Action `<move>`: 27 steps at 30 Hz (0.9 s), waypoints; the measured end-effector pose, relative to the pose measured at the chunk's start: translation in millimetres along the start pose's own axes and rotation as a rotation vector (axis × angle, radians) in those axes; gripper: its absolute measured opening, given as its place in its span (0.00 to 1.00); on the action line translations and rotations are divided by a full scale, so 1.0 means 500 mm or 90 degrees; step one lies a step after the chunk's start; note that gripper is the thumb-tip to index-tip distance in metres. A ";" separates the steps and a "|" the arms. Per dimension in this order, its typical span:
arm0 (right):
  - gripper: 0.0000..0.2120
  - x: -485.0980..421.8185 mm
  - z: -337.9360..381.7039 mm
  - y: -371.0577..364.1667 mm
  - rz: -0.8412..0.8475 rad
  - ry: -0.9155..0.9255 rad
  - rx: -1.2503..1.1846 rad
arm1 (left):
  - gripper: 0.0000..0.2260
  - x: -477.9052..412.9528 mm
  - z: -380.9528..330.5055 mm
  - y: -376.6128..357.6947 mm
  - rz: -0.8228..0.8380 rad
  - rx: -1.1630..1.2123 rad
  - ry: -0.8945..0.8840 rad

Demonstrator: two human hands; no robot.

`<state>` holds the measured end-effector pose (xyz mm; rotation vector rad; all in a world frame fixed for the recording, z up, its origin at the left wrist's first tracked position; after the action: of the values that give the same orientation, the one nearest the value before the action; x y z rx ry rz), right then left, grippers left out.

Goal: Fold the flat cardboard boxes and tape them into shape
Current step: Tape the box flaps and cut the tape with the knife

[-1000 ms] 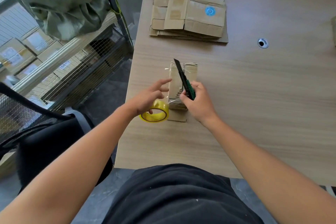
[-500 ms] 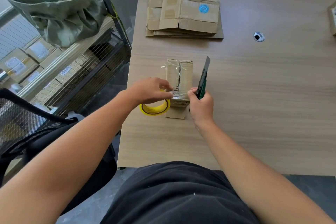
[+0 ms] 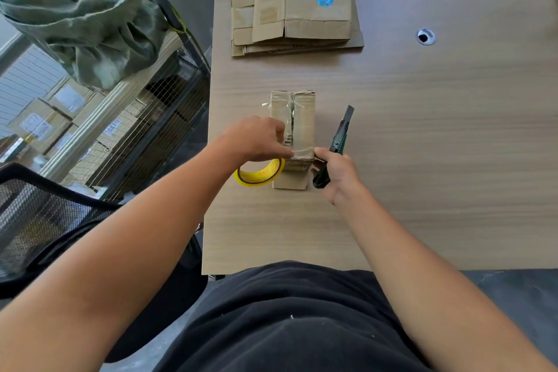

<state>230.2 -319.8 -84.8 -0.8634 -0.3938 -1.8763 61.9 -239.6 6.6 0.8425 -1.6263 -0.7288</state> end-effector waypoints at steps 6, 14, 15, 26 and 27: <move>0.07 -0.007 -0.031 0.011 0.027 -0.050 0.029 | 0.17 0.000 -0.014 0.002 0.009 -0.012 0.002; 0.08 0.037 0.123 0.001 0.012 0.547 0.297 | 0.16 0.008 -0.031 0.007 -0.015 -0.026 0.002; 0.07 0.049 0.128 -0.026 0.058 0.617 0.359 | 0.15 0.011 -0.031 0.008 -0.014 -0.025 0.003; 0.09 0.011 0.068 -0.062 0.198 0.647 0.403 | 0.17 0.052 0.016 0.015 0.120 0.171 0.002; 0.08 0.011 0.070 -0.065 0.202 0.649 0.406 | 0.16 0.055 0.012 0.022 0.100 0.143 -0.012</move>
<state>213.8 -287.7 -53.5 0.4545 -0.1641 -1.5079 50.5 -256.0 29.2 0.8557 -1.7915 -0.4511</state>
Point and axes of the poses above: each hand's wrist, its own x-axis away from the middle knuckle, its own y-axis out of the back of the hand, z = x × y, the point moved 9 cm from there along -x, towards the middle knuckle, and after that the axes turned 9 degrees about y, right-handed, at the moved point
